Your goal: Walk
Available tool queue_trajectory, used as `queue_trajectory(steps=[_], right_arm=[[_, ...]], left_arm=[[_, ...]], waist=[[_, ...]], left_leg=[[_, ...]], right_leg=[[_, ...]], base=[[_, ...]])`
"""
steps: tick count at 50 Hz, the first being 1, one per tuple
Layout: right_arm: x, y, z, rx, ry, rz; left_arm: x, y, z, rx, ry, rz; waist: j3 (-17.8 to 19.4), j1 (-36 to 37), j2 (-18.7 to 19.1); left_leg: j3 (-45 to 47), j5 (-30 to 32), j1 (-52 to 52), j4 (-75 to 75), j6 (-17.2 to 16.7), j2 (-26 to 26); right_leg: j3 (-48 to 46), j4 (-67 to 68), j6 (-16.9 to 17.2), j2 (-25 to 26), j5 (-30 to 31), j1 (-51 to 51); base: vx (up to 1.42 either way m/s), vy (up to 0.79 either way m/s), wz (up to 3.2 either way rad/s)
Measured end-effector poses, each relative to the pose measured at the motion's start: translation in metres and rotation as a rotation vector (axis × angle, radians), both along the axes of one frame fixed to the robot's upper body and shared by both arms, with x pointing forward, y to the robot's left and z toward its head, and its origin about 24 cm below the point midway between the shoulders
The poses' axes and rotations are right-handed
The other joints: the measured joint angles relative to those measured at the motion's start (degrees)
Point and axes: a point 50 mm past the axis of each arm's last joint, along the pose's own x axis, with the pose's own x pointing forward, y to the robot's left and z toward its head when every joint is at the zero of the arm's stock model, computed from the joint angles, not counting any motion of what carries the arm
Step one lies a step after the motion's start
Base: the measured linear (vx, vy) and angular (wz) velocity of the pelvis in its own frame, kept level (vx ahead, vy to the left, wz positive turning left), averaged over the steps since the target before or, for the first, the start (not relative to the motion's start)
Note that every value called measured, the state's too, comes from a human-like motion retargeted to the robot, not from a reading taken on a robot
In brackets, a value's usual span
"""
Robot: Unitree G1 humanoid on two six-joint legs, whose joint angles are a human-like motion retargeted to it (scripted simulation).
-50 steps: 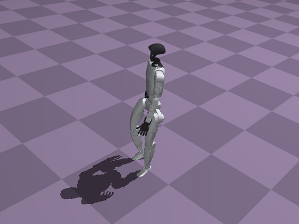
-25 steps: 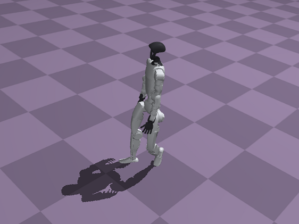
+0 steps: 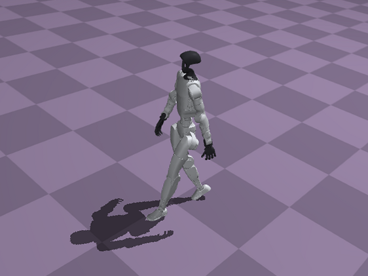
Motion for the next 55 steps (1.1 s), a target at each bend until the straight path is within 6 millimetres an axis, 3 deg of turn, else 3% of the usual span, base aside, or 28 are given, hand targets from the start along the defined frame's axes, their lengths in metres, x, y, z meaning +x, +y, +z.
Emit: queue_trajectory(steps=[3, 5, 7, 10, 15, 18, 21, 24, 28, 31, 33, 35, 37, 40, 44, 51, 53, 55], right_arm=[[-0.033, -0.014, -0.007, -0.022, 0.091, -0.038], [-0.054, -0.023, -0.010, -0.034, 0.153, -0.059], [-0.077, -0.031, -0.012, -0.048, 0.210, -0.083], [-0.109, -0.043, -0.012, -0.059, 0.283, -0.143], [-0.156, -0.059, -0.008, -0.092, 0.415, -0.219], [-0.171, -0.062, -0.006, -0.103, 0.472, -0.238], [-0.175, -0.065, -0.004, -0.117, 0.509, -0.248], [-0.174, -0.064, -0.004, -0.117, 0.520, -0.256], [-0.165, -0.058, -0.007, -0.098, 0.490, -0.266], [-0.157, -0.054, -0.009, -0.088, 0.463, -0.259], [-0.135, -0.052, -0.010, -0.085, 0.408, -0.237], [-0.111, -0.046, -0.011, -0.079, 0.348, -0.195], [-0.091, -0.038, -0.012, -0.070, 0.298, -0.145], [-0.061, -0.023, -0.012, -0.054, 0.219, -0.061], [-0.011, -0.005, -0.003, -0.029, 0.060, 0.008], [0.054, 0.024, 0.020, 0.066, -0.185, 0.028], [0.064, 0.029, 0.025, 0.087, -0.223, 0.026], [0.068, 0.032, 0.027, 0.099, -0.237, 0.031]], left_arm=[[0.023, 0.007, -0.005, 0.001, -0.042, -0.032], [0.047, 0.013, -0.008, 0.011, -0.099, -0.067], [0.077, 0.019, -0.011, 0.012, -0.170, -0.113], [0.136, 0.027, -0.011, 0.019, -0.317, -0.185], [0.231, 0.029, 0.005, 0.037, -0.606, -0.257], [0.274, 0.034, 0.022, 0.054, -0.751, -0.298], [0.302, 0.036, 0.036, 0.072, -0.851, -0.328], [0.310, 0.035, 0.040, 0.071, -0.882, -0.344], [0.299, 0.027, 0.032, 0.032, -0.838, -0.353], [0.272, 0.012, 0.016, -0.018, -0.748, -0.354], [0.257, 0.006, 0.008, -0.028, -0.700, -0.340], [0.239, 0.006, 0.002, -0.026, -0.644, -0.313], [0.215, 0.005, -0.005, -0.033, -0.575, -0.285], [0.173, 0.001, -0.013, -0.042, -0.476, -0.226], [0.125, -0.004, -0.017, -0.046, -0.367, -0.155], [0.066, 0.002, -0.013, -0.018, -0.207, -0.091], [0.056, 0.005, -0.011, -0.003, -0.173, -0.066], [0.045, 0.007, -0.009, 0.013, -0.145, -0.033]], waist=[[1.2, -1.8, 2.6], [1.4, -3.2, 5.4], [0.9, -3.3, 7.0], [1.6, -4.4, 7.1], [2.5, -7.3, 4.8], [3.1, -7.1, 2.1], [3.7, -6.6, 1.1], [3.4, -6.8, 1.9], [3.0, -9.2, 2.9], [1.7, -11.1, 2.7], [1.3, -12.5, 1.2], [1.0, -12.4, -0.7], [0.4, -11.3, -1.6], [0.9, -9.3, -1.5], [2.3, -6.2, -0.7], [3.3, -3.5, 1.2], [3.3, -3.8, 1.3], [2.7, -3.6, 0.9]], left_leg=[[-3.6, -2.9, 2.5, 1.7, 0.1, 0.9], [-2.0, -4.9, 4.7, 2.4, -1.2, 3.7], [-1.8, -6.7, 6.1, 2.5, -2.3, 4.9], [-1.7, -7.8, 9.8, 0.8, -3.7, 3.8], [-0.6, -10.4, 17.9, -2.5, -4.8, -0.3], [-0.7, -12.6, 22.2, -3.1, -5.3, -2.2], [-0.1, -14.7, 26.6, -2.7, -8.6, -1.5], [-0.5, -15.1, 29.1, 0.1, -12.4, -0.8], [-3.4, -8.7, 31.8, 6.2, -17.8, -2.4], [-4.7, 5.3, 32.9, 10.3, -20.5, -7.8], [-1.6, 15.3, 29.0, 17.7, -20.9, -11.5], [6.5, 20.2, 24.0, 29.6, -20.9, -9.4], [8.4, 24.4, 19.4, 38.4, -20.9, -6.7], [4.3, 13.1, 15.1, 45.0, -20.9, -2.4], [-0.7, 3.4, 7.4, 40.8, -19.7, -1.3], [-4.0, -6.9, -0.7, 9.9, -4.5, 0.4], [-5.6, -5.5, -1.4, -1.0, -0.3, -0.9], [-5.2, -3.9, -1.6, -7.8, 1.5, -1.5]], right_leg=[[-0.8, 11.8, 3.5, 2.3, 10.0, -3.8], [-2.4, 20.6, 4.9, 2.8, 7.6, -8.6], [-3.1, 26.0, 2.6, 1.9, 1.6, -13.7], [-0.9, 27.4, 4.6, 1.2, -3.6, -21.0], [-0.7, 12.7, 10.0, -8.2, -9.9, -27.2], [0.2, -1.7, 11.6, -10.0, -11.2, -30.1], [-0.6, -11.5, 11.6, -9.3, -13.4, -33.5], [0.2, -14.7, 11.6, -7.3, -13.7, -34.1], [-3.3, -11.5, 11.6, -8.6, -8.7, -31.0], [-1.6, -8.4, 11.0, -12.7, -7.5, -28.3], [-1.4, -6.0, 8.9, -17.3, -7.9, -28.3], [-2.9, -4.8, 6.9, -20.3, -9.5, -27.1], [-3.4, -5.0, 4.5, -19.2, -11.4, -24.8], [-2.7, -6.4, 0.9, -14.2, -15.0, -19.0], [-1.9, -8.4, -2.3, -9.8, -17.8, -13.6], [-3.6, -9.9, -6.0, -4.5, -22.9, -7.2], [-5.0, -10.3, -6.5, -3.8, -23.9, -5.5], [-5.3, -10.1, -7.0, -3.6, -24.3, -4.3]], base=[[0.80, 0.08, 0.04], [0.85, 0.07, 0.09], [0.68, 0.05, -0.14], [0.67, 0.05, 0.15], [0.66, -0.01, 0.33], [0.67, -0.32, -0.20], [0.73, -0.40, -0.42], [0.87, -0.20, -0.12], [0.91, 0.06, 0.58], [1.01, 0.26, 1.07], [0.62, 0.30, 1.16], [0.67, 0.00, 0.48], [0.78, -0.27, -0.09], [0.92, -0.38, -0.47], [0.74, -0.08, -0.46], [0.62, 0.04, 0.09], [0.66, 0.05, 0.46], [0.83, 0.05, -0.03]])
